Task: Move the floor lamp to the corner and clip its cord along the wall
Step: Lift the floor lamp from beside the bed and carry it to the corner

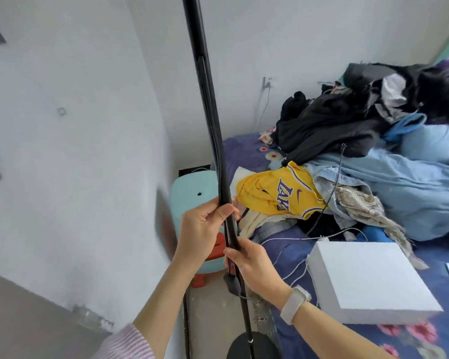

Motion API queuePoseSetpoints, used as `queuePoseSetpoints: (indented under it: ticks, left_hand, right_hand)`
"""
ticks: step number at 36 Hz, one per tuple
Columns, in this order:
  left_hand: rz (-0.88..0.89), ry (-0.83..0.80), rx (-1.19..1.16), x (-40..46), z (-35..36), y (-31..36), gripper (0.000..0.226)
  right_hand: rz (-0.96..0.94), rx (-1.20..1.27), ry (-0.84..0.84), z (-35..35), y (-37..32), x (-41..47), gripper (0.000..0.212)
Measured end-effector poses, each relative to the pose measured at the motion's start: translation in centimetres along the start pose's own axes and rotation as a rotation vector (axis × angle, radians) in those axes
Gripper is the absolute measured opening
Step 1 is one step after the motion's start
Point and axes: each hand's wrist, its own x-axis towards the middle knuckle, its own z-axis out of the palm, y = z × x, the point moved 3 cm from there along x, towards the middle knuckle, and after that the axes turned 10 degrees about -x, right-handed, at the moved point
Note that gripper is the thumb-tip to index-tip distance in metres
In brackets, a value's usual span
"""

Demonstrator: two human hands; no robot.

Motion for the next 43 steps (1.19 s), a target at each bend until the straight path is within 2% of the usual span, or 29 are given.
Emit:
queuePoseSetpoints:
  ticks: [6, 9, 15, 19, 22, 28, 34, 36, 40, 43]
  left_hand:
    - [0.102, -0.085, -0.060, -3.1, 0.9, 6.4, 0.025]
    - [0.132, -0.146, -0.083, -4.8, 1.8, 8.9, 0.020]
    - [0.198, -0.289, -0.171, -8.5, 4.9, 13.6, 0.019]
    - [0.154, -0.383, -0.248, -10.9, 8.2, 15.7, 0.018]
    - [0.154, -0.466, -0.272, -13.0, 11.4, 17.4, 0.018]
    - [0.102, -0.663, -0.387, -18.4, 20.0, 20.7, 0.031]
    - [0.027, -0.849, -0.499, -25.7, 29.9, 24.1, 0.025]
    - [0.024, -0.907, -0.506, -28.5, 33.1, 25.3, 0.030]
    - [0.054, -0.981, -0.526, -33.7, 39.0, 28.0, 0.038]
    - [0.046, -1.033, -0.559, -37.3, 42.8, 29.8, 0.032]
  right_hand:
    - [-0.047, -0.013, 0.084, -2.1, -5.4, -5.9, 0.018]
    - [-0.076, 0.012, 0.130, -2.9, -7.5, -9.2, 0.015]
    - [-0.073, -0.050, 0.239, -5.1, -10.8, -16.2, 0.031]
    - [-0.050, -0.067, 0.333, -7.4, -11.5, -20.9, 0.024]
    - [-0.041, -0.082, 0.425, -9.3, -11.7, -24.7, 0.021]
    - [0.048, -0.052, 0.624, -14.0, -10.9, -34.0, 0.029]
    - [0.137, -0.097, 0.853, -19.1, -10.2, -45.3, 0.028]
    - [0.172, -0.137, 0.910, -20.8, -9.8, -49.1, 0.030]
    - [0.228, -0.168, 1.016, -24.0, -9.2, -56.3, 0.028]
    - [0.266, -0.173, 1.114, -25.9, -8.7, -61.1, 0.026]
